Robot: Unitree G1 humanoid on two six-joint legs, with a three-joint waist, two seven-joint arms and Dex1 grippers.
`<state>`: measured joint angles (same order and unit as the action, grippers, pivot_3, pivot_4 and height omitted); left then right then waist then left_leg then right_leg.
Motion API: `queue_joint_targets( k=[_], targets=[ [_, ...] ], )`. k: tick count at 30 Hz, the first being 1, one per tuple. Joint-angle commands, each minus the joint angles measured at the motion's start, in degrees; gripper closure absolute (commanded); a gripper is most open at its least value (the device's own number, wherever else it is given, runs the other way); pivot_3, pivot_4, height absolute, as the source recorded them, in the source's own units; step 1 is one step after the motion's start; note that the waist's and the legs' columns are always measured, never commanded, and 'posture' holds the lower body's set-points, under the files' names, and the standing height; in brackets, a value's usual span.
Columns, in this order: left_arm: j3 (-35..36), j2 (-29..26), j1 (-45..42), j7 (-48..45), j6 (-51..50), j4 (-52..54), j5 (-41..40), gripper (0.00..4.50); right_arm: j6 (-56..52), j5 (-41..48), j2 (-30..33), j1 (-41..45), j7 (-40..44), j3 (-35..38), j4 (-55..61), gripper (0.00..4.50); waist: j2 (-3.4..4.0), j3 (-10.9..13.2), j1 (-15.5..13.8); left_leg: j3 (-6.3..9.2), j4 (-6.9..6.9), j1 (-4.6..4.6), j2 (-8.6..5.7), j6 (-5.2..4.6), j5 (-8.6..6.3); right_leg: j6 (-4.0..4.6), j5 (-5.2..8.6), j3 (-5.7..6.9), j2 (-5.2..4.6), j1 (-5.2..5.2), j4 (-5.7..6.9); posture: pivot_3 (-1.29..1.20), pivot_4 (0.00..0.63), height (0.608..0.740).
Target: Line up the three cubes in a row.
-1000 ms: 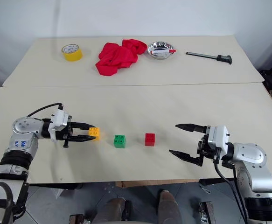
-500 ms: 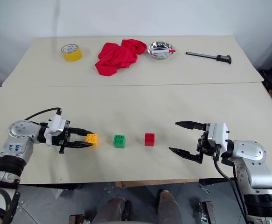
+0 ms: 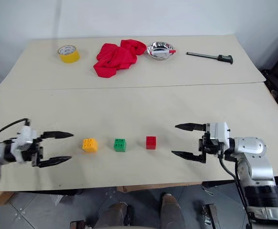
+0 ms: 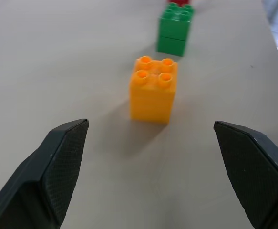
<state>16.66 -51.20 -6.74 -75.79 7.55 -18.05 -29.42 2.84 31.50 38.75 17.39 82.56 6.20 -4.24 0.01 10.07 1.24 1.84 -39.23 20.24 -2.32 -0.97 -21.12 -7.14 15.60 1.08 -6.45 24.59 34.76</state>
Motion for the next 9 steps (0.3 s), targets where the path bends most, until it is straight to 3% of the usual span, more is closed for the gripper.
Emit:
queue_joint_targets(
  k=[1,9],
  targets=[
    [7.29,-1.74,3.92,6.48,-4.51,8.13,-1.33,0.02,0.51,-0.01,2.58,5.04,3.3,1.21,-4.68,0.0,-0.01,0.01,-0.4,0.05,0.0,-0.01,0.0,0.01,0.0,0.0,0.0,0.02,0.0,-0.03,-0.02,0.0,0.15,0.74],
    [8.81,-1.42,5.91,6.74,-3.02,8.62,1.58,0.02,3.21,-1.47,1.93,9.1,9.01,-1.92,-10.91,0.0,0.02,0.02,-1.15,0.14,0.06,0.03,-0.02,0.04,-0.02,0.06,0.03,0.19,0.0,-0.03,-0.12,0.0,0.15,0.74]
  ],
)
